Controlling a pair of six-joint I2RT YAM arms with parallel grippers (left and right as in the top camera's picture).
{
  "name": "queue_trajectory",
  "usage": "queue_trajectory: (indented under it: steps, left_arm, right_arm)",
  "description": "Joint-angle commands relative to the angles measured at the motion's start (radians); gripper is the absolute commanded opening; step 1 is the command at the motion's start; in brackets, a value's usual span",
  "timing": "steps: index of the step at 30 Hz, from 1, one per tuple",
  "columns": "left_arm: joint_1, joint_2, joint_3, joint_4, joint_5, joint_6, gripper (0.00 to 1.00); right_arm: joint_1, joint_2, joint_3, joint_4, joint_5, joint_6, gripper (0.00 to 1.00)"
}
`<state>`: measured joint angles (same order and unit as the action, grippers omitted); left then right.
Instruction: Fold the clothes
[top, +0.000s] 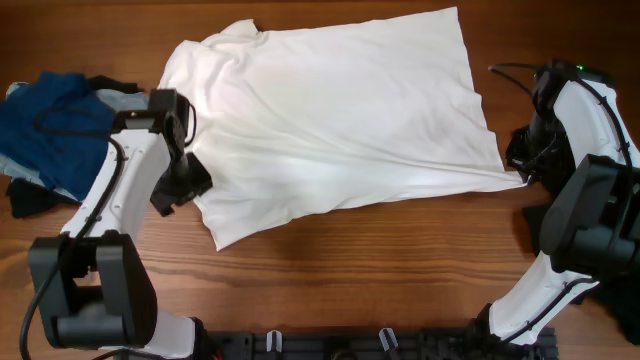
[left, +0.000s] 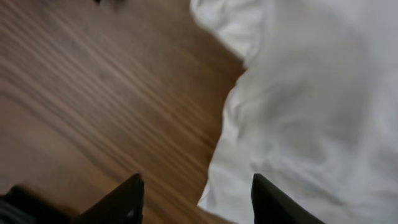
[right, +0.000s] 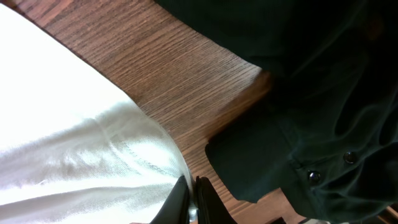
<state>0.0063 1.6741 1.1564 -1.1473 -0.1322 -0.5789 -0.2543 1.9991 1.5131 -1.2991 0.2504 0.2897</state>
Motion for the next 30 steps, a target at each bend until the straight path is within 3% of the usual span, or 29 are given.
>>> queue_trajectory:
  steps: [1, 6, 10, 11, 14, 16, 19, 24, 30]
  left_arm:
    - [-0.005, 0.009, -0.113, 0.029, 0.079, -0.001, 0.51]
    - [-0.005, 0.009, -0.25, 0.255, 0.334, 0.159, 0.51]
    - [-0.005, 0.009, -0.269, 0.296, 0.333, 0.16, 0.5]
    - [-0.005, 0.009, -0.269, 0.296, 0.329, 0.16, 0.46]
    - [-0.005, 0.009, -0.269, 0.288, 0.33, 0.156, 0.14]
    - [-0.005, 0.009, -0.269, 0.267, 0.329, 0.156, 0.04]
    - [-0.004, -0.006, -0.255, 0.212, 0.34, 0.178, 0.04]
    - [0.01, -0.143, -0.047, -0.084, 0.39, 0.373, 0.04]
    - [0.138, -0.296, 0.028, -0.13, 0.408, 0.363, 0.04]
  right_arm:
    - [-0.002, -0.01, 0.003, 0.005, -0.009, -0.002, 0.06]
    - [-0.002, -0.01, 0.003, 0.005, -0.009, -0.002, 0.06]
    - [-0.002, -0.01, 0.003, 0.005, -0.009, -0.002, 0.06]
    - [-0.002, -0.01, 0.003, 0.005, -0.009, -0.002, 0.06]
    - [-0.002, -0.01, 0.003, 0.005, -0.009, -0.002, 0.06]
    - [-0.002, -0.01, 0.003, 0.005, -0.009, -0.002, 0.06]
    - [-0.002, -0.01, 0.003, 0.0, -0.019, -0.003, 0.05]
    - [-0.008, -0.015, 0.003, -0.01, -0.201, -0.08, 0.04]
    - [-0.051, -0.118, 0.003, 0.002, -0.245, -0.08, 0.04]
